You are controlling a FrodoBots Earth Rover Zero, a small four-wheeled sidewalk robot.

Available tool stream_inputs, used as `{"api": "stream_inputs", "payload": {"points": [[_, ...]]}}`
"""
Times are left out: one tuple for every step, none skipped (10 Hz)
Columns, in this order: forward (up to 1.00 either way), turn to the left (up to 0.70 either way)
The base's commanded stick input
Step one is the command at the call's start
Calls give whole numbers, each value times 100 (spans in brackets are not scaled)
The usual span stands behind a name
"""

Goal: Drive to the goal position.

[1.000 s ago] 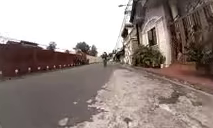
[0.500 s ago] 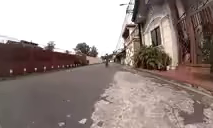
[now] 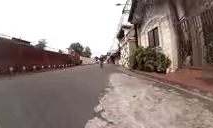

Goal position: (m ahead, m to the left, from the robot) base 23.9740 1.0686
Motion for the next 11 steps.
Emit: {"api": "stream_inputs", "payload": {"points": [[100, 0], [100, 0], [100, 0], [100, 0], [100, 0], [100, 0], [100, 0], [100, 0], [100, 0], [100, 27], [100, 39]]}}
